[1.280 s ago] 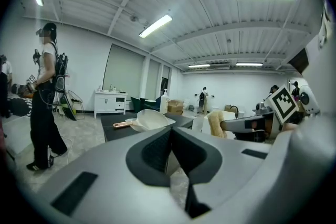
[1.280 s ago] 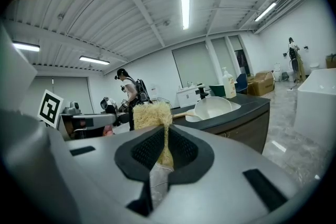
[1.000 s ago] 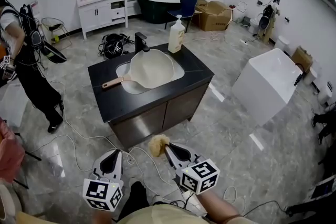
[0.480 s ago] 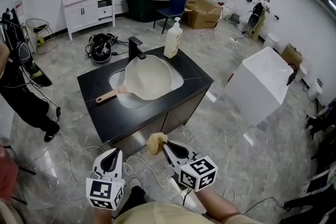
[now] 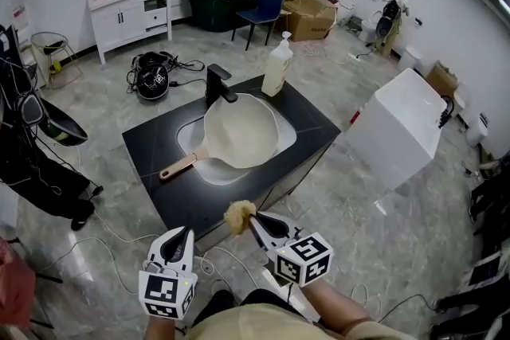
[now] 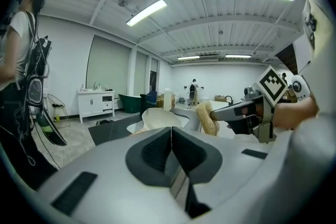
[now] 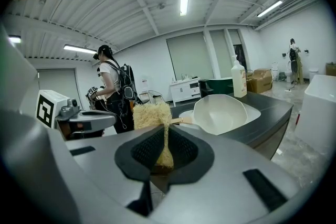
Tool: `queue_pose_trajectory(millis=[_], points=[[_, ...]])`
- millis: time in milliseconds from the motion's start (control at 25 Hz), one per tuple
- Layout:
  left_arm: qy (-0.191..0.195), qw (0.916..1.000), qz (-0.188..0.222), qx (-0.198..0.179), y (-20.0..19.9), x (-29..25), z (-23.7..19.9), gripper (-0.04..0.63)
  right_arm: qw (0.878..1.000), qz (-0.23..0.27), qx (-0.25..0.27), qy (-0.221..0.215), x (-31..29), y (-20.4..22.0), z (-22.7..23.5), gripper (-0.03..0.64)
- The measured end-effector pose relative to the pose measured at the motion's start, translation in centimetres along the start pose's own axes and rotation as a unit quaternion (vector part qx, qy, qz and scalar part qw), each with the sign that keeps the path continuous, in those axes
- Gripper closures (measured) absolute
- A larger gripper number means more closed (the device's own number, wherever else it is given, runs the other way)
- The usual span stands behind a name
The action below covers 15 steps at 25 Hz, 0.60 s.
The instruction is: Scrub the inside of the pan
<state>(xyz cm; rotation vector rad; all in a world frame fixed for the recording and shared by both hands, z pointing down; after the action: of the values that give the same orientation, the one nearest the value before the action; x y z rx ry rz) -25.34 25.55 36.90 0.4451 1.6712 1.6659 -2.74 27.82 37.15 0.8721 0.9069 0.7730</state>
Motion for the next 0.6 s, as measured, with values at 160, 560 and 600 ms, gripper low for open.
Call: queue_pose_trajectory(millis=[160,560,600], points=[[0.008,0.9999,0.001,-0.008,0.0,-1.8,-2.0,0.581,1.0,-0.01,0.005,0.008,-2.4,-0.9,0.5,0.584],[0.025,0.9987,-0.024,-0.038,-0.5,-5.6,-4.2,0.581,1.0,-0.012,0.002,0.014,-7.6,-4.5,3.8,0.584],[0.021,0.9986,-0.029,-0.038,-0.4,-6.0,-4.5,0.581,1.0,-0.012,0.002,0.012,-8.3,-4.9,4.4,0.584]])
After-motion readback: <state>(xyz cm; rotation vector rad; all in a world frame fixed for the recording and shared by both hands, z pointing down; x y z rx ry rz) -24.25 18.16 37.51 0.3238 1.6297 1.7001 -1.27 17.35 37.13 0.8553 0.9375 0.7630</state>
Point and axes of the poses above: the fingertips, and each gripper's own axes: x backward along the fingers, z to its right, y out of its underside, the point moved 8 cm from there along x, backward along the fingers, and after that the axes turned 7 degrees about -x, right-handed, at the moved point
